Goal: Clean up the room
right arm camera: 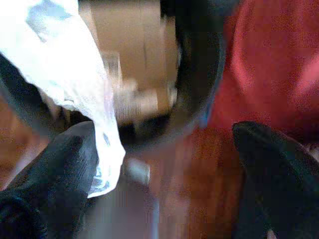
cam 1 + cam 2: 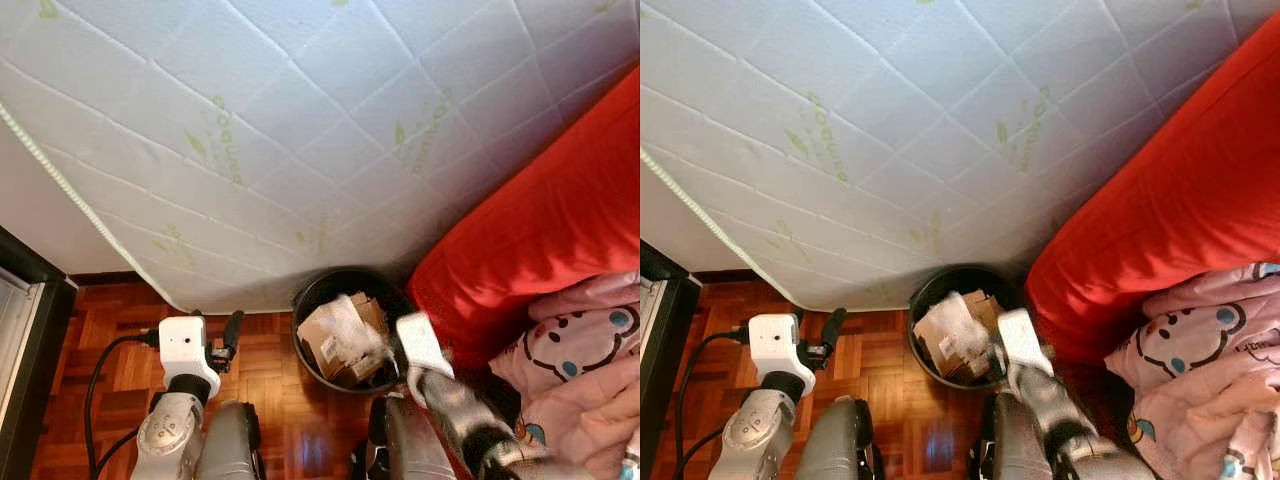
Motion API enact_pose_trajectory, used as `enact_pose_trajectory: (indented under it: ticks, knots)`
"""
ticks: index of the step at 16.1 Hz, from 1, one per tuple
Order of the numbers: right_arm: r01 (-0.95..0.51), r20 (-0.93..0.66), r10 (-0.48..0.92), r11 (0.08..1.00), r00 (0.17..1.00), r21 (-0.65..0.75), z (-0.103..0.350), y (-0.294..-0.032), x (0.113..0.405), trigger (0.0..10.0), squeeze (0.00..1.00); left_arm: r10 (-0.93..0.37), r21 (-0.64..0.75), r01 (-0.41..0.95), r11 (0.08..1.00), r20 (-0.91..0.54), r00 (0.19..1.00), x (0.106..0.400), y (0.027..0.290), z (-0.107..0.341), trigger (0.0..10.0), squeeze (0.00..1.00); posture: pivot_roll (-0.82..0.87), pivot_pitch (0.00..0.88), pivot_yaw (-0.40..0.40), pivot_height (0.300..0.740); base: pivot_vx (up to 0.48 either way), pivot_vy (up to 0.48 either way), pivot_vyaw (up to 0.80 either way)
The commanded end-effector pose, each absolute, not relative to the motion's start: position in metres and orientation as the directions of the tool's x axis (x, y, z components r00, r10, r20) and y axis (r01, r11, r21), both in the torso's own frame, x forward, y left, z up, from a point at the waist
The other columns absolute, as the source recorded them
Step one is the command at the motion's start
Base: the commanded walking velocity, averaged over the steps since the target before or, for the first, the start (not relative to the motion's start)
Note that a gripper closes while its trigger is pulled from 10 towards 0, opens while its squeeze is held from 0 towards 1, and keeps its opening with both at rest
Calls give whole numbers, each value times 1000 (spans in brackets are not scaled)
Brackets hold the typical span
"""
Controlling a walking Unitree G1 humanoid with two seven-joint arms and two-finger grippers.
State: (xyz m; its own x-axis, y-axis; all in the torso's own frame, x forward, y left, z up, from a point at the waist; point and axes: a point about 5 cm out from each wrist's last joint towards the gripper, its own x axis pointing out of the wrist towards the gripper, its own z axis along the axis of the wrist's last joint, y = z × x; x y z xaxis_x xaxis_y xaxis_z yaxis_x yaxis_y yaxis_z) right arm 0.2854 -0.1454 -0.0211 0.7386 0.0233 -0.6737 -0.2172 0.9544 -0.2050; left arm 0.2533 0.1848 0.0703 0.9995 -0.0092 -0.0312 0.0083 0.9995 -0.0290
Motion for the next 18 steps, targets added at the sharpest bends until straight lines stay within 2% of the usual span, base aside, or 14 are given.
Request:
enact_pose_trajectory:
  ticks: [1,2,4,6,8,11,12,13,15,16,17,18]
  knots:
    - [-227,-711,17,953,703,-201,-30,-148,275,10000,0,-9,-31,8,999,-46,999,250,184,69,10000,0,23,262,-65,628,0,0,0]
    - [-226,-709,21,954,705,-196,-30,-147,275,10000,0,-8,-31,7,999,-46,999,250,184,69,10000,0,23,262,-65,628,0,0,0]
    - [-154,-582,73,984,810,-91,-7,-135,299,10000,0,-9,-31,7,999,-46,999,250,185,69,10000,0,21,265,-62,628,0,0,0]
    - [-109,-484,65,992,873,-63,14,-133,318,10000,0,-8,-31,7,999,-45,999,250,185,69,10000,0,24,265,-63,628,0,0,0]
    - [-82,-431,65,996,900,-20,29,-132,330,10000,0,-7,-31,5,1000,-44,999,250,185,69,10000,0,24,267,-62,628,0,0,0]
    - [-66,-391,47,997,919,-36,45,-133,343,10000,0,-9,-32,7,999,-44,999,250,184,70,10000,0,20,268,-63,628,0,0,0]
    - [-18,-443,-18,997,896,-78,41,-142,341,10000,788,-10,-33,9,999,-44,999,250,184,70,10000,0,22,268,-63,628,0,0,0]
    - [58,-506,-105,992,856,-108,34,-154,337,10000,1000,-9,-34,8,999,-44,999,250,184,69,10000,0,22,268,-63,628,0,0,0]
    - [-37,-482,-143,938,864,-346,36,-161,338,10000,1000,-7,-35,6,999,-45,999,250,184,69,10000,0,20,268,-65,628,0,0,0]
    - [-141,-470,-129,855,873,-498,35,-161,337,10000,1000,-8,-36,6,999,-45,999,250,183,69,10000,0,20,268,-65,628,0,0,0]
    - [-153,-481,-118,860,869,-486,33,-160,336,10000,573,-8,-36,6,999,-46,999,250,183,69,10000,0,20,267,-66,628,0,0,0]
    - [-138,-523,-72,926,850,-352,27,-156,331,10000,0,-7,-37,5,999,-45,999,250,183,69,10000,0,20,267,-66,628,0,0,0]
